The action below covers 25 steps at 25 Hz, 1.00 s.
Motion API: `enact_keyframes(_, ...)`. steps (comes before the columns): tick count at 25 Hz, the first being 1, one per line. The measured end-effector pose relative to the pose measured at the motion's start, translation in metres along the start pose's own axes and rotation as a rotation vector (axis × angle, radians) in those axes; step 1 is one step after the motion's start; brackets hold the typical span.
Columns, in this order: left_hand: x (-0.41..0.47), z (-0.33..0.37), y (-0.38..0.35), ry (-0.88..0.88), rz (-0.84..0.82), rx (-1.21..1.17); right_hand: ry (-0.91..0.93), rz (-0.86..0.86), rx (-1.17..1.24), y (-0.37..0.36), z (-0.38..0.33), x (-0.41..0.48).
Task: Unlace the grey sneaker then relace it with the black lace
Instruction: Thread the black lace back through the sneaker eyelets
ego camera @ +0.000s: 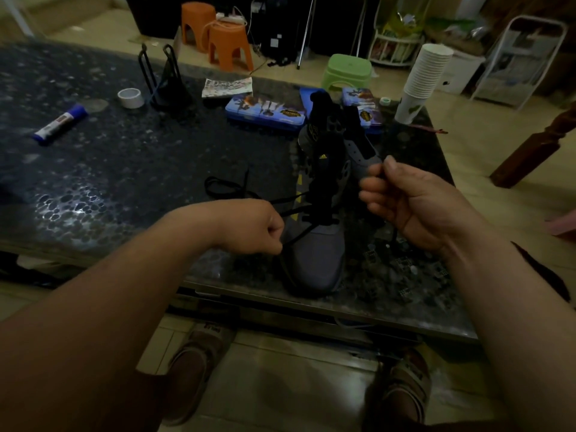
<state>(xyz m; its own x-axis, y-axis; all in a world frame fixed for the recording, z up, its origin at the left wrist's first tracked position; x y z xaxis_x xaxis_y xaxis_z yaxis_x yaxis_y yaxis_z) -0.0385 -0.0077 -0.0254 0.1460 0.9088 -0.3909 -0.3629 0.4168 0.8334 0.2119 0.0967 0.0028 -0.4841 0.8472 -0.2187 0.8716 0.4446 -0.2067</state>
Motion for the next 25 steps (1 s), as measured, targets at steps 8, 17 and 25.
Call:
enact_keyframes(8, 0.023, 0.047, 0.017, -0.09, 0.545, -0.069, 0.01, 0.022, -0.21, -0.001, 0.011, 0.001)
enact_keyframes(17, 0.045, 0.062, 0.004, 0.064, 0.461, -0.351, -0.07, -0.167, -0.676, -0.007, 0.023, 0.003)
enact_keyframes(25, 0.046, 0.061, -0.001, 0.042, 0.488, -0.451, -0.02, -0.121, -0.805, -0.013, 0.02, 0.006)
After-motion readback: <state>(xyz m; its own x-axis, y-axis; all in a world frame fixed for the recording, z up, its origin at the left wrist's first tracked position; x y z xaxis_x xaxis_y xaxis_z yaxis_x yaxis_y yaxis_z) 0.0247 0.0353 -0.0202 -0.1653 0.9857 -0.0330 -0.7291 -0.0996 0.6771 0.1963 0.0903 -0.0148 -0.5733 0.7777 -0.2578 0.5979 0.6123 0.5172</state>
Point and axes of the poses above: each hand's wrist, its own x-axis towards the middle knuckle, its own y-axis out of the back of the hand, z = x × y, the point moved 1 cm from there along x, towards the middle knuckle, and after that the axes turned 3 degrees about x, right-handed, at the moved point
